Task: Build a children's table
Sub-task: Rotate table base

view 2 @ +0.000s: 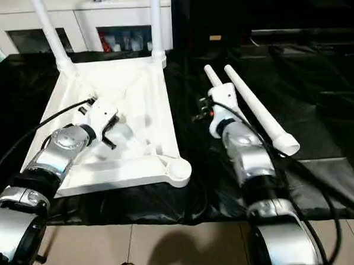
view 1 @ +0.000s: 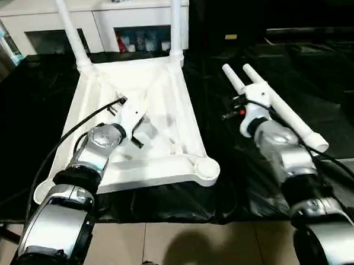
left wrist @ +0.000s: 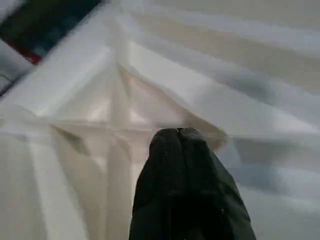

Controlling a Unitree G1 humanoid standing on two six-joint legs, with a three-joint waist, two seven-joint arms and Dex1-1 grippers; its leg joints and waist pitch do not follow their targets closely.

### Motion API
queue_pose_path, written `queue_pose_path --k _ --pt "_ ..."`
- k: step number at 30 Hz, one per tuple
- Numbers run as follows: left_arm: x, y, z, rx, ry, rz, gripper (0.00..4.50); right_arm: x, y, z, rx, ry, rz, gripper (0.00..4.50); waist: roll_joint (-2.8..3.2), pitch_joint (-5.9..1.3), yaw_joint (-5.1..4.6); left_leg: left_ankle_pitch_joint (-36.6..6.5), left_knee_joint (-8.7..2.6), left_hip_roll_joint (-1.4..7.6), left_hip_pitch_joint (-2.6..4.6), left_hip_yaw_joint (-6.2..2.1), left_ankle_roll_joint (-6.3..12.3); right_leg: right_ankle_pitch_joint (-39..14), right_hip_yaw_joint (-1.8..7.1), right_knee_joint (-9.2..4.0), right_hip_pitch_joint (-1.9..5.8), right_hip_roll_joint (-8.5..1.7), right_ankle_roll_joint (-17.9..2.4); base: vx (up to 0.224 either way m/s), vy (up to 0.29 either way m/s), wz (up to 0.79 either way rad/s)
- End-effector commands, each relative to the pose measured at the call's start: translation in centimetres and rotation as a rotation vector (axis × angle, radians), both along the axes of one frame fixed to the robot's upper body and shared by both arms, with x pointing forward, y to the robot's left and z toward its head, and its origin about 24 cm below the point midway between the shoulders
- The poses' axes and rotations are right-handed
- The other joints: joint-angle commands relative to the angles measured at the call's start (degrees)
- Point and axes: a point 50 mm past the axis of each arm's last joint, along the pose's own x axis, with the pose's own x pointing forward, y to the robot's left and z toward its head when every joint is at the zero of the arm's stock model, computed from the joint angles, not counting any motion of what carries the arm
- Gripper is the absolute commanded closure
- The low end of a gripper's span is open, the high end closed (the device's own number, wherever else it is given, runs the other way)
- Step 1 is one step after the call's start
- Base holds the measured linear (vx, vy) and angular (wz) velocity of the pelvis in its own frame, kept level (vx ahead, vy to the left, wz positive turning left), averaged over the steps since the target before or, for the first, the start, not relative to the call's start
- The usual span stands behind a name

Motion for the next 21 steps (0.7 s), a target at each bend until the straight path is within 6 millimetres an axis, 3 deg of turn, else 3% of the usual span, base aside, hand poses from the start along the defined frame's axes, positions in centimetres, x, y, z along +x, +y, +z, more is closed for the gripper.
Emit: queue_pose_path --k 1,3,4,5,8,11,14,15,19,21 --pt "0.0 -0.4 1.8 -0.155 -0.063 -0.011 4.50 -1.0 -0.9 0.4 0.021 0.031 -0.026 4.20 1.11 -4.64 0.36 -9.8 -3.66 2.89 2.55 -1.55 1.98 7.5 2.26 -3.63 2.84 -4.16 -13.9 0.000 0.000 0.00" --pt "-0.3 -0.8 2.2 -0.245 -0.051 -0.033 4.17 -1.4 -1.2 0.5 0.019 0.038 -0.036 4.13 0.72 -4.67 0.45 -10.4 -3.73 2.96 2.52 -1.46 1.26 7.2 2.29 -3.55 2.79 -4.15 -14.7 0.000 0.000 0.00" --pt "-0.9 -1.4 2.7 -0.346 -0.049 -0.069 4.09 -2.1 -1.9 0.3 -0.019 0.059 -0.072 4.10 1.03 -4.54 0.52 -10.8 -3.72 2.79 2.47 -1.33 0.89 6.1 2.36 -3.71 2.71 -4.16 -14.6 0.000 0.000 0.00" --pt "-1.3 -1.9 3.0 -0.376 -0.050 -0.104 4.09 -2.5 -2.2 0.3 -0.036 0.068 -0.091 4.01 0.90 -4.50 0.50 -10.8 -3.80 2.90 2.36 -1.38 0.70 5.7 2.42 -3.68 2.85 -4.25 -14.6 0.000 0.000 0.00" --pt "-2.9 -3.6 3.3 -0.417 -0.027 -0.229 3.84 -3.0 -3.5 0.3 -0.078 0.105 -0.184 3.67 1.14 -4.45 0.32 -11.0 -3.80 2.71 2.29 -1.30 0.30 2.9 2.52 -3.90 2.71 -4.19 -13.6 0.000 0.000 0.00" --pt "-3.3 -4.1 3.3 -0.426 -0.021 -0.256 3.67 -3.1 -4.0 0.3 -0.096 0.117 -0.212 3.50 1.13 -4.20 0.08 -12.4 -3.94 2.48 2.29 -1.18 -0.64 -1.6 2.64 -4.46 2.55 -3.98 -12.1 0.000 0.000 0.00" --pt "-4.3 -5.5 3.3 -0.452 -0.004 -0.324 3.29 -3.0 -5.6 0.7 -0.138 0.137 -0.260 3.17 1.00 -4.10 -0.24 -12.3 -4.03 2.57 2.28 -1.22 -1.23 -3.5 2.69 -4.79 2.59 -3.89 -11.2 0.000 0.000 0.00" --pt "-4.7 -6.0 3.2 -0.452 -0.007 -0.337 3.29 -2.7 -6.4 0.9 -0.152 0.145 -0.272 3.17 0.58 -4.12 -0.41 -11.5 -3.87 2.39 2.08 -1.10 -1.02 -2.9 2.75 -4.70 2.69 -3.83 -10.8 0.000 0.000 0.00" --pt "-5.1 -6.4 3.3 -0.481 -0.009 -0.339 3.02 -2.5 -7.0 1.1 -0.159 0.161 -0.286 2.76 0.71 -4.19 -0.67 -9.6 -3.59 2.24 1.94 -1.02 -0.22 -2.1 2.68 -4.81 2.75 -3.74 -10.5 0.000 0.000 0.00" --pt "-5.3 -6.5 3.3 -0.471 -0.037 -0.324 2.82 -1.9 -7.5 0.9 -0.157 0.183 -0.298 2.66 1.51 -4.31 -1.16 -9.6 -3.44 2.15 1.97 -1.13 -0.05 -0.7 2.51 -4.66 2.76 -3.62 -11.1 0.000 0.000 0.00"
